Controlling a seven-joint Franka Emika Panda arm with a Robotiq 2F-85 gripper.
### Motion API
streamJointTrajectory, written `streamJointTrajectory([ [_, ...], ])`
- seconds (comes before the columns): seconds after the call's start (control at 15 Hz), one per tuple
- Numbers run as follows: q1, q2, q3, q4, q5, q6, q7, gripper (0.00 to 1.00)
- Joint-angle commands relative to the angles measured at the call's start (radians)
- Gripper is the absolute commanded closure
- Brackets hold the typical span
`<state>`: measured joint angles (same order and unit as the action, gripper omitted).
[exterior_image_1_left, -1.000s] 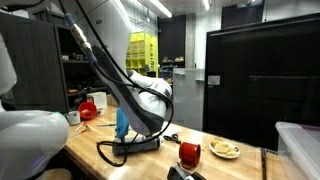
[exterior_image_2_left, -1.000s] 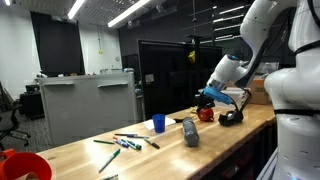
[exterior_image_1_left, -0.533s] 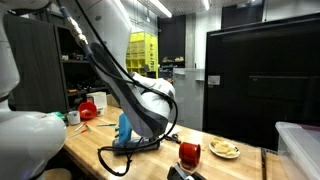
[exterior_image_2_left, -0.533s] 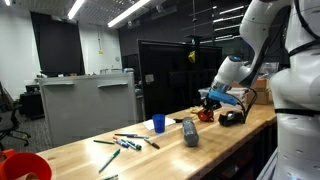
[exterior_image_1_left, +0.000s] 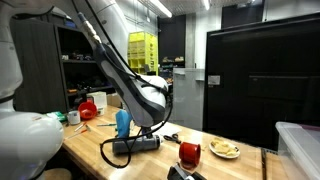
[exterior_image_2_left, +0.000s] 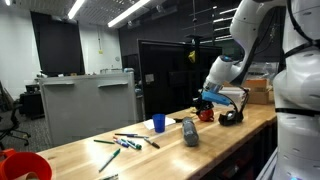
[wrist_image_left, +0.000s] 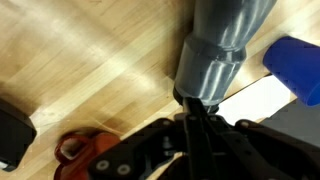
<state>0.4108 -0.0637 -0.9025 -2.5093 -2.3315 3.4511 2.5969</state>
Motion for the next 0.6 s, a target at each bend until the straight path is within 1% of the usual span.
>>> streamJointTrajectory([
  [0.0,-0.033,0.086,0.09,0.033,0.009,0.018,0.004,1.0],
  [0.13,-0.008,0.126,0.094,0.036,0.003,0.003,0.005,1.0],
  [0.27,0.038,0.176,0.061,0.038,-0.004,-0.01,0.009,1.0],
  [0.4,0.116,0.238,-0.007,0.041,0.001,-0.02,0.01,1.0],
  [0.53,0.239,0.309,-0.123,0.046,0.019,-0.017,0.009,1.0],
])
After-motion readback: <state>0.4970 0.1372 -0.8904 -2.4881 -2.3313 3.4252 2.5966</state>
